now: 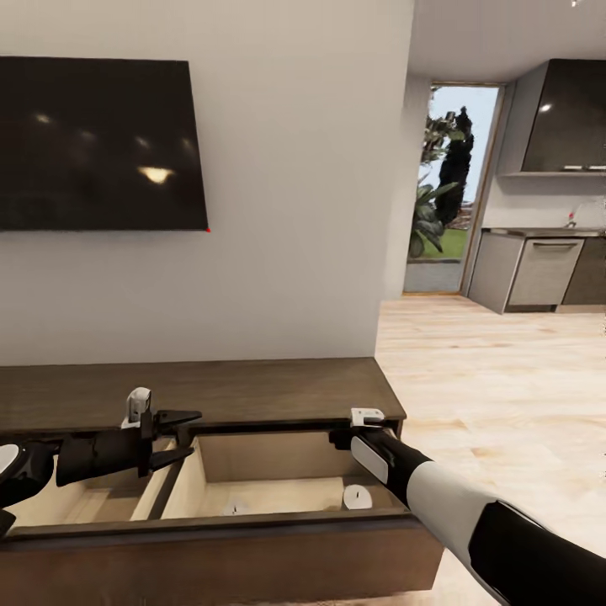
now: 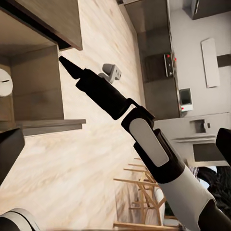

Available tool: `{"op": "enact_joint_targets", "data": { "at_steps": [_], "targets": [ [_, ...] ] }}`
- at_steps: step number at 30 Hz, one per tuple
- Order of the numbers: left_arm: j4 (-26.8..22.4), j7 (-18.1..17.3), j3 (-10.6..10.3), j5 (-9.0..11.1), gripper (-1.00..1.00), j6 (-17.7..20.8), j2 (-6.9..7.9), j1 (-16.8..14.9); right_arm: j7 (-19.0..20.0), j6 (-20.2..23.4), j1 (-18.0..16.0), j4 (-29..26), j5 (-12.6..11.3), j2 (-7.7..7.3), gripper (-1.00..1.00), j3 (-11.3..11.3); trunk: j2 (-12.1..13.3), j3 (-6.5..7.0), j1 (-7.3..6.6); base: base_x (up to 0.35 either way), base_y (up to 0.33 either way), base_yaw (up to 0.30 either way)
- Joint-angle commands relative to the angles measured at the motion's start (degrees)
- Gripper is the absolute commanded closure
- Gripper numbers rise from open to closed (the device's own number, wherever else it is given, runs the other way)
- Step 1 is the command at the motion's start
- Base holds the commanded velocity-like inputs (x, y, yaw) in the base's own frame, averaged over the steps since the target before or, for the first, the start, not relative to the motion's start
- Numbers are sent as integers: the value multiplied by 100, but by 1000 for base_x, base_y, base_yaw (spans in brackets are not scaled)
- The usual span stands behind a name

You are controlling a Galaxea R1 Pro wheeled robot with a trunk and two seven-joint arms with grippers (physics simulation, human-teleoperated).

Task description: Place each of the two pumpkins and all three candles from the living room inside a cabinet in the living room (use any cabinet), then make sure every cabinet is closed, and position the cauldron so it is next to a table in the living room.

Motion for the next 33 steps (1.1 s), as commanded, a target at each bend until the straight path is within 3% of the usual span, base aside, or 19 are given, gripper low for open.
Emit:
{"op": "enact_joint_targets", "data": {
  "at_steps": [1, 33],
  "targets": [
    [-2, 52, -3, 55, -100, 1, 4, -5, -40, 18, -6, -10, -37, -3, -100, 42, 38, 12, -27, -317, 0, 0],
    [3, 68, -4, 23, -100, -3, 0, -5, -31, 18, -6, -9, -37, -5, -100, 42, 1322, 587, -730, -342, 0, 0]
  ]
}}
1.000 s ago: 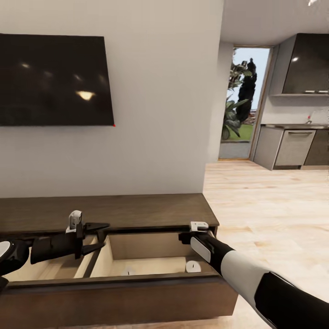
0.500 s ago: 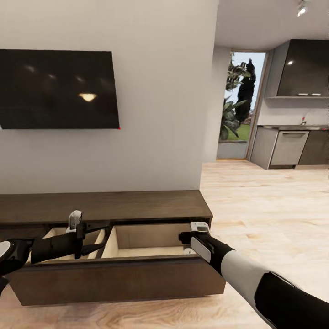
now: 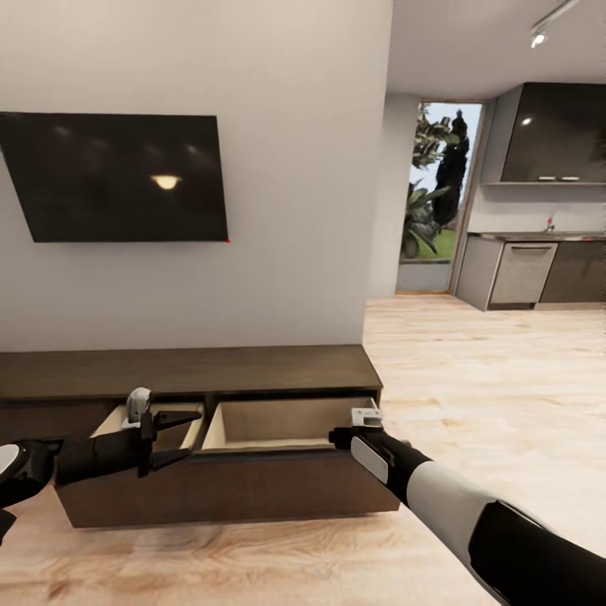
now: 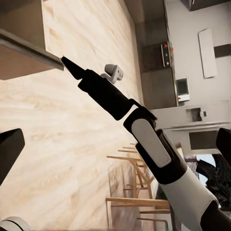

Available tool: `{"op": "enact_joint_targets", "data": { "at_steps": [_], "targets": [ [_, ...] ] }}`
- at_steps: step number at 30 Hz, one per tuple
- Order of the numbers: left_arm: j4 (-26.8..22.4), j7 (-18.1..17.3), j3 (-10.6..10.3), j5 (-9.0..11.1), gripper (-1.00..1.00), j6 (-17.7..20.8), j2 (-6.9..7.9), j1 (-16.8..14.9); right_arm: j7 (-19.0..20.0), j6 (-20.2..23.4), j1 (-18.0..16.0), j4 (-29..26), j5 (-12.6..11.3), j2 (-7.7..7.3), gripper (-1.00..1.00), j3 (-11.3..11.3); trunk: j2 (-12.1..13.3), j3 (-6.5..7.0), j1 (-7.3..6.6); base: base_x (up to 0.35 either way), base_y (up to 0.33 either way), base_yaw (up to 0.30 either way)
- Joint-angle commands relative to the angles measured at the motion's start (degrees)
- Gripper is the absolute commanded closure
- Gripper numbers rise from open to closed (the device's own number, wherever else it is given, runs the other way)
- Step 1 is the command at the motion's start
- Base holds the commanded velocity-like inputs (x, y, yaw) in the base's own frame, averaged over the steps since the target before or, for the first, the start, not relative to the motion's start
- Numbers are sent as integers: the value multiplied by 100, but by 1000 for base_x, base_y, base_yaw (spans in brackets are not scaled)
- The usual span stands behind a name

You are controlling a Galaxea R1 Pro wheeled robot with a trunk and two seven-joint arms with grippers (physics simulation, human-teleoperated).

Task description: Place each of the two pumpkins and all three candles from the living room inside a cabinet in the living room (use any cabinet), then make sure every cabinet is closed, and position the cauldron so it is next to a table in the living room.

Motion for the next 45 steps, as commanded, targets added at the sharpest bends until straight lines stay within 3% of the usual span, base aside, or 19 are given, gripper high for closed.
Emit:
{"op": "enact_joint_targets", "data": {
  "at_steps": [1, 20, 22, 25, 29, 32, 34, 35, 36, 37, 42, 45],
  "targets": [
    [1, 55, -5, 57, -100, 1, 5, -5, -40, 18, -6, -10, -37, -3, -100, 42, 38, 12, -27, -344, 0, 0],
    [68, 109, 0, 37, -100, -11, 0, -5, 124, 27, -6, -10, -37, -10, -100, 42, 800, 353, -444, -344, 0, 0],
    [117, 113, 2, -63, -100, -20, -1, -5, 126, 24, -6, -10, -37, -11, -100, 42, 880, 389, -488, -344, 0, 0],
    [276, 117, 56, -432, -100, -40, -15, -5, 137, 20, -6, -10, -37, -11, -100, 39, 1001, 443, -554, -344, 0, 0],
    [448, 141, 276, -1124, -100, -56, -79, -5, 155, 19, -6, -10, -37, -11, -100, 42, 1161, 515, -642, -344, 0, 0],
    [469, 154, 275, -1549, -100, -78, -134, -5, 162, 14, -6, -9, -37, -10, -100, 40, 1282, 569, -708, -344, 0, 0],
    [480, 190, 283, -1965, -100, -97, -235, -5, 162, 10, -6, -10, -36, -5, -100, 41, 1362, 605, -752, -344, 0, 0],
    [586, 242, 298, -2607, -100, -201, -410, -6, 162, 4, -6, -10, -33, -5, -100, 42, 1402, 623, -774, -344, 0, 0],
    [693, 255, 294, -2977, -100, -305, -536, -14, 162, 3, -6, -10, -31, -4, -100, 42, 1442, 641, -796, -344, 0, 0],
    [821, 272, 285, -3533, -100, -462, -761, -22, 162, 6, -6, -8, -30, -4, -100, 42, 1482, 659, -818, -344, 0, 0],
    [1231, 287, 284, -5351, -100, -905, -1601, -39, 167, -1, -6, -7, -30, -9, -100, 44, 1562, 694, -862, -344, 0, 0],
    [1513, 282, 277, -6380, -100, -1524, -1922, -43, 170, -38, -6, -10, -29, -10, -100, 54, 1562, 694, -862, -315, 0, 0]
  ]
}}
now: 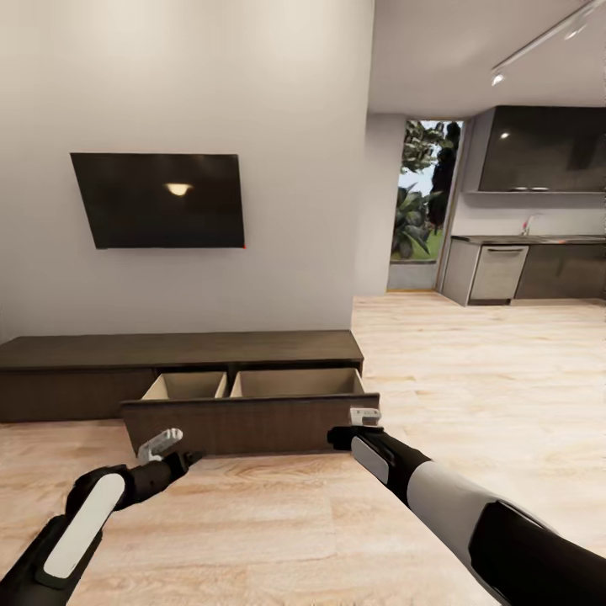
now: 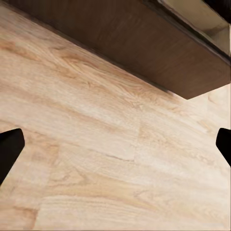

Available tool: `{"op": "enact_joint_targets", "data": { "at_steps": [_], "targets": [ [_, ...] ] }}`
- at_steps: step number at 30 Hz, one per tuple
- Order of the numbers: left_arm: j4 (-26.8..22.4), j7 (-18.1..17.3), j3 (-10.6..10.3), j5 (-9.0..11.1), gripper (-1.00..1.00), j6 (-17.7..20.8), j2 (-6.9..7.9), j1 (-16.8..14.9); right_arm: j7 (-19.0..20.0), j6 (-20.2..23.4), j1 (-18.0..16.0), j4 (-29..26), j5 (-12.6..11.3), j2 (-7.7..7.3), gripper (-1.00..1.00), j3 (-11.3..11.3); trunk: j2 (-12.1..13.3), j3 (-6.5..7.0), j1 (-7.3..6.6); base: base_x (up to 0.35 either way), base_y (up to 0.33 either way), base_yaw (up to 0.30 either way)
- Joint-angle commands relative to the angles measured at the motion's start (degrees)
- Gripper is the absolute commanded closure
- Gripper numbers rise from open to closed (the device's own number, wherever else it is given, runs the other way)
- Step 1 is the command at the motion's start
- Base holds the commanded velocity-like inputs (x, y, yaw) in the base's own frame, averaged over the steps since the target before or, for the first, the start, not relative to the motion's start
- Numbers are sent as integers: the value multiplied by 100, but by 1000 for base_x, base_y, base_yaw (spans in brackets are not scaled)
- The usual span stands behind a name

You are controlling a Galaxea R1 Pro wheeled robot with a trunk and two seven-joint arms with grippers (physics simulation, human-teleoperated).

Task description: Place each of the two pumpkins and all three candles from the living room inside a cabinet in the living room (use any cabinet), then make sure every cabinet is closed, and position the cauldron so it is next to a table in the living room.

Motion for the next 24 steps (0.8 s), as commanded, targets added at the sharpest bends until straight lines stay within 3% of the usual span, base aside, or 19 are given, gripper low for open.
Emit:
{"op": "enact_joint_targets", "data": {
  "at_steps": [1, 2, 4, 6, 9, 11, 12, 13, 15, 17, 20, 24],
  "targets": [
    [14, 55, -13, -65, -100, -99, -18, -4, -42, -4, -7, -11, -36, -5, -100, 43, -4, -6, -4, -244, 0, 0],
    [48, 46, -20, -337, -100, -347, -54, -2, -44, -69, -7, -11, -32, -9, -100, 45, -4, -6, -4, -130, 0, 0],
    [64, 19, -30, -498, -100, -508, -71, 0, -46, -116, -7, -9, -23, -9, -100, 46, -4, -6, -4, -85, 0, 0],
    [73, 0, -49, -604, -100, -618, -83, 5, -42, -244, 0, -5, 2, -6, -100, 55, -4, -6, -4, -35, 0, 0],
    [147, -16, -107, -657, -100, -827, -89, 7, -36, -796, 19, 51, 28, -18, -100, 72, -4, -6, -4, -12, 0, 0],
    [263, -19, -272, -670, -100, -1040, -90, 8, -35, -1011, 32, 62, 38, -29, -100, 79, -4, -6, -4, -4, 0, 0],
    [342, -20, -499, -683, -100, -1205, -90, 8, -37, -1102, 39, 65, 48, -36, -100, 80, -4, -6, -4, -2, 0, 0],
    [414, -21, -859, -765, -100, -1454, -86, 8, -41, -1186, 56, 65, 55, -46, -100, 82, -4, -6, -4, -1, 0, 0],
    [458, -21, -1213, -1026, -100, -1801, -85, 8, -49, -1250, 102, 67, 61, -50, -100, 82, -4, -6, -4, 0, 0, 0],
    [531, -22, -1416, -1404, -100, -2163, -101, 11, -54, -1284, 226, 38, 66, -53, -100, 85, -4, -6, -4, 0, 0, 0],
    [721, -25, -1572, -1686, -100, -2381, -197, 12, -51, -1451, 344, 34, 73, -50, -100, 90, -44, -24, 18, 0, 0, 0],
    [823, -22, -1615, -1794, -100, -2469, -325, 11, -43, -1681, 408, 66, 71, -55, -100, 98, -204, -96, 106, 0, 0, 0]
  ]
}}
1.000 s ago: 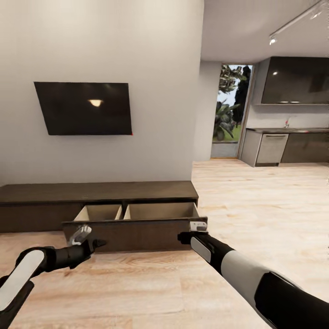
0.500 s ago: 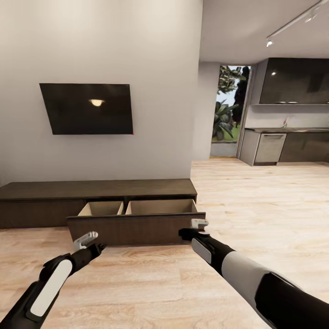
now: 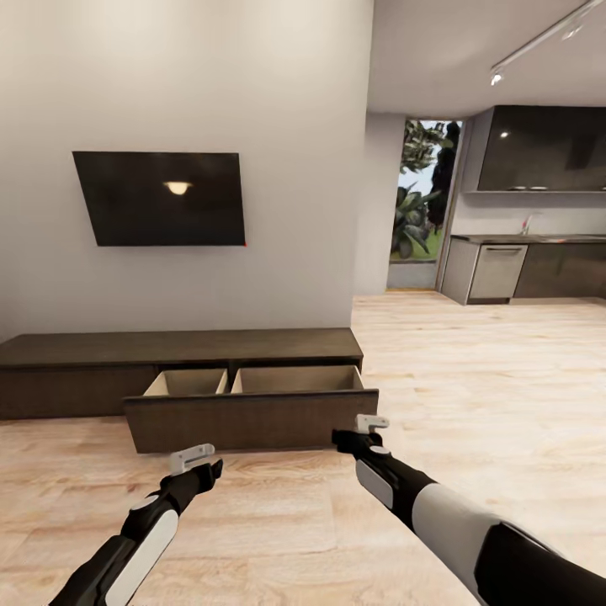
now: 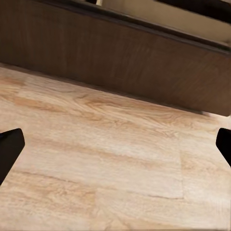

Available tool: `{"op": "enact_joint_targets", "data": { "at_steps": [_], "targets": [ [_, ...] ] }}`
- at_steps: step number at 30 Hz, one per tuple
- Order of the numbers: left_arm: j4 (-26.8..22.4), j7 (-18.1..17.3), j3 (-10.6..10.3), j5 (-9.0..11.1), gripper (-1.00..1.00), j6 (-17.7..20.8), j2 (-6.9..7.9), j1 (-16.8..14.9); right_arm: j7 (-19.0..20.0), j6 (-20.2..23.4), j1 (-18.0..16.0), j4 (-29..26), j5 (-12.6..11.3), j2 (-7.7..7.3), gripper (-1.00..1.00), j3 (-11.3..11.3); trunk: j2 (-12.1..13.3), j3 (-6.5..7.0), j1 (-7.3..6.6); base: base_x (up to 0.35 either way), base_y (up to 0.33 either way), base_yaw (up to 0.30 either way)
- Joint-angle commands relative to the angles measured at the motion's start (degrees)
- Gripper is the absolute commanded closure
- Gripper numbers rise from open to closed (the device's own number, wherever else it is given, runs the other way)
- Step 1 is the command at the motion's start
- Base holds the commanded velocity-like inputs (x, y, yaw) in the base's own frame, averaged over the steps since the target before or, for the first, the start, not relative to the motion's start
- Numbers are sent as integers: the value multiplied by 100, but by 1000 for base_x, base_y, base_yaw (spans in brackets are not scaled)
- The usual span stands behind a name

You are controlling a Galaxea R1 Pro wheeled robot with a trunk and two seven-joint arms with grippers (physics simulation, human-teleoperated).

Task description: Place each of the two pumpkins and all three candles from the living room inside a cabinet in the living room (use any cabinet), then make sure every cabinet is closed, and position the cauldron so it is next to a table in the living room.

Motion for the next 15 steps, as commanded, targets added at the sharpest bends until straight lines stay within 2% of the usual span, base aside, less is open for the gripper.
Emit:
{"op": "enact_joint_targets", "data": {
  "at_steps": [1, 8, 12, 15],
  "targets": [
    [0, 52, -6, 41, -100, -2, -3, -5, -29, -44, 11, -8, -56, 1, -100, 49, -45, -25, 22, 0, 0, 0],
    [27, 53, 26, 25, -100, -31, -19, -5, -22, -72, 52, -24, -55, 6, -100, 50, -326, -150, 176, 0, 0, 0],
    [155, 53, -67, 20, -100, -348, -15, -4, -26, -79, 59, 3, -57, -1, -100, 50, -486, -222, 263, 0, 0, 0],
    [172, 54, -71, 17, -100, -408, -13, -7, -31, -87, 63, 7, -53, 10, -100, 50, -606, -276, 329, 0, 0, 0]
  ]
}}
